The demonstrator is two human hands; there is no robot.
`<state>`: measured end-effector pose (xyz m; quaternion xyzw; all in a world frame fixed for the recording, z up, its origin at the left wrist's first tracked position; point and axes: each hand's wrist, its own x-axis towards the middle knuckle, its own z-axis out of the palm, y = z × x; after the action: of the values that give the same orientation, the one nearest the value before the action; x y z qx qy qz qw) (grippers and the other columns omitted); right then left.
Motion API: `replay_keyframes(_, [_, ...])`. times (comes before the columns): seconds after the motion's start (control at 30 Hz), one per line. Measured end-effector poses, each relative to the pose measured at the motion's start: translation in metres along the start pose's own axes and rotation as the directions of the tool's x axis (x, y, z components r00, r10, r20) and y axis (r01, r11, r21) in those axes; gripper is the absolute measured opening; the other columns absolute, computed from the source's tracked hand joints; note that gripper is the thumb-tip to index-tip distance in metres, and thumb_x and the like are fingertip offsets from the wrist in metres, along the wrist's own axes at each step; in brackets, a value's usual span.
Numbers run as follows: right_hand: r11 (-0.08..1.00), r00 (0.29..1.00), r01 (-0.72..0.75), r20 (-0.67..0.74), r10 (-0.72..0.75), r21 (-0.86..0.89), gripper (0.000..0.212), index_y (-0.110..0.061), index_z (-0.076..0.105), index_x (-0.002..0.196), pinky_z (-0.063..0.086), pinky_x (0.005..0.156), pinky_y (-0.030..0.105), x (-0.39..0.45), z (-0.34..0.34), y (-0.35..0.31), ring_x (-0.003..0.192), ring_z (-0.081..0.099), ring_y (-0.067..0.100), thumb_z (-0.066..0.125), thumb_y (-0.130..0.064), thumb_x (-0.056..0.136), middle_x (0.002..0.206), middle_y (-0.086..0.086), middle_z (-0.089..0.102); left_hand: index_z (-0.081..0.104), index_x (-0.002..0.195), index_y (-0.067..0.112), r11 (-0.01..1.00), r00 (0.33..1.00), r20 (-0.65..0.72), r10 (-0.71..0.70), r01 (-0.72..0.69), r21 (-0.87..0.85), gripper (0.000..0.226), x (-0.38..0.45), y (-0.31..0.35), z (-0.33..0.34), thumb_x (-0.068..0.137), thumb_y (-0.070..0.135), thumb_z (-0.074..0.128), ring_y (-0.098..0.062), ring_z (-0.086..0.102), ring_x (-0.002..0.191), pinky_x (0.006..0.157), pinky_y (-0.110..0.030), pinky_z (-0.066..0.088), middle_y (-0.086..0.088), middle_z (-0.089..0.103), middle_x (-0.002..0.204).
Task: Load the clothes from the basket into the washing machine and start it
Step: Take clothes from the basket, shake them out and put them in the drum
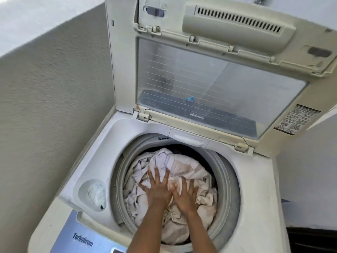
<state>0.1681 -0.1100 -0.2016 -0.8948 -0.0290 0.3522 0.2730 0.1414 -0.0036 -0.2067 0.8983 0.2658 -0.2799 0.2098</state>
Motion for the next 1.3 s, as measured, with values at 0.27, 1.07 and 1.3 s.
replay_keyframes(0.27, [0.999,0.998,-0.03,0.06,0.031,-0.027,0.068,-0.034,0.002,0.15,-0.004,0.117,0.046,0.029,0.005,0.007,0.143,-0.023,0.033,0.033,-0.058,0.094,0.157,0.005,-0.021,-0.023,0.144,0.037,0.997,0.996,0.082,-0.033,0.028,0.066,0.069,0.027,0.001,0.005,0.094,0.063,0.017,-0.032,-0.03,0.14,0.101,-0.078,-0.001,-0.006,-0.036,0.151])
replay_keyframes(1.07, [0.99,0.716,0.082,-0.684,-0.141,-0.118,0.032,-0.021,0.058,0.111,0.046,0.079,0.035,-0.119,-0.198,-0.011,0.107,0.057,0.025,0.033,-0.038,0.1,0.11,0.004,0.065,0.053,0.127,0.021,0.77,0.653,-0.468,0.595,-0.631,0.097,0.08,-0.109,0.161,-0.114,0.073,0.047,-0.001,-0.02,0.045,0.124,0.103,-0.034,0.03,0.0,0.053,0.129])
replay_keyframes(1.3, [0.99,0.593,0.099,-0.805,0.024,0.103,0.027,-0.016,0.061,0.101,0.045,0.065,0.029,-0.138,-0.248,0.103,0.091,0.063,0.025,0.044,-0.035,0.098,0.099,0.006,0.068,0.057,0.118,0.013,0.643,0.603,-0.312,0.734,-0.765,0.032,0.055,-0.147,0.291,-0.061,0.089,0.04,0.019,-0.028,0.051,0.112,0.092,-0.035,0.039,-0.009,0.059,0.119])
